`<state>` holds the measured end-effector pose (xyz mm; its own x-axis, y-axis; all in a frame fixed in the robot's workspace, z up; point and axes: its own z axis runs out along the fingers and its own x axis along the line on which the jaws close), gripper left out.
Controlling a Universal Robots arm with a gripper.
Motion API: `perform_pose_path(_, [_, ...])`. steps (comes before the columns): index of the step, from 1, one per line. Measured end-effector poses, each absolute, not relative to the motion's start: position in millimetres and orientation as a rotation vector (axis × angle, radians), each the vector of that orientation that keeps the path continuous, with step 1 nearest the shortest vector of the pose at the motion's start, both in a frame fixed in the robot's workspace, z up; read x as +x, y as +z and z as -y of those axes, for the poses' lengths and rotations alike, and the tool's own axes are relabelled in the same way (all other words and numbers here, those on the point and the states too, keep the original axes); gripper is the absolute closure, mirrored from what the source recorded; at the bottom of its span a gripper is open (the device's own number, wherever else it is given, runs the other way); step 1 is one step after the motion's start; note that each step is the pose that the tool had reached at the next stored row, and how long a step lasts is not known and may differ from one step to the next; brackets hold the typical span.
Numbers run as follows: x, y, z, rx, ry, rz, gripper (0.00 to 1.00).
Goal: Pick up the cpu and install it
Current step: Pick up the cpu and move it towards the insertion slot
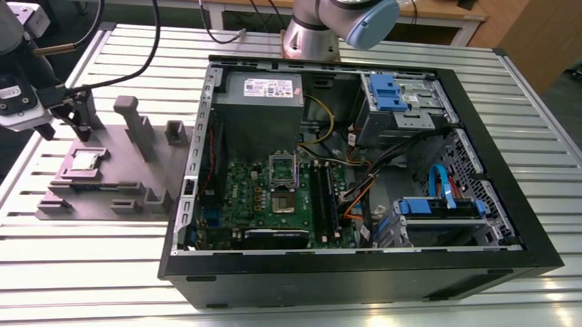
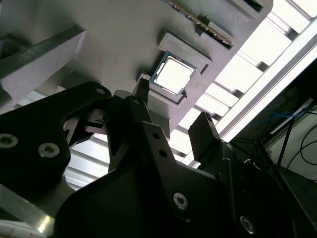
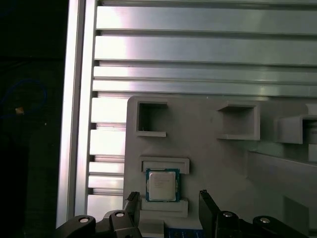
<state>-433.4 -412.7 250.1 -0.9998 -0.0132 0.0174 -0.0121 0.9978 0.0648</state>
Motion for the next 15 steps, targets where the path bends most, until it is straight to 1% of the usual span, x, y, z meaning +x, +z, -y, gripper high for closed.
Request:
perform_pose_path(8, [-433.4,249.7,412.7,0.02,-0.101,3.122,0.4])
perform_pose_path(9, [-433.4,249.5,412.6,0.02,-0.101,3.122,0.34])
perform_pose_path(10, [-433.4,249.3,412.7,0.02,-0.101,3.122,0.34])
perform_pose_path(11, [-433.4,248.7,412.6,0.02,-0.102,3.123,0.27])
perform_pose_path(15, [-433.4,243.0,412.7,0.02,-0.101,3.122,0.27])
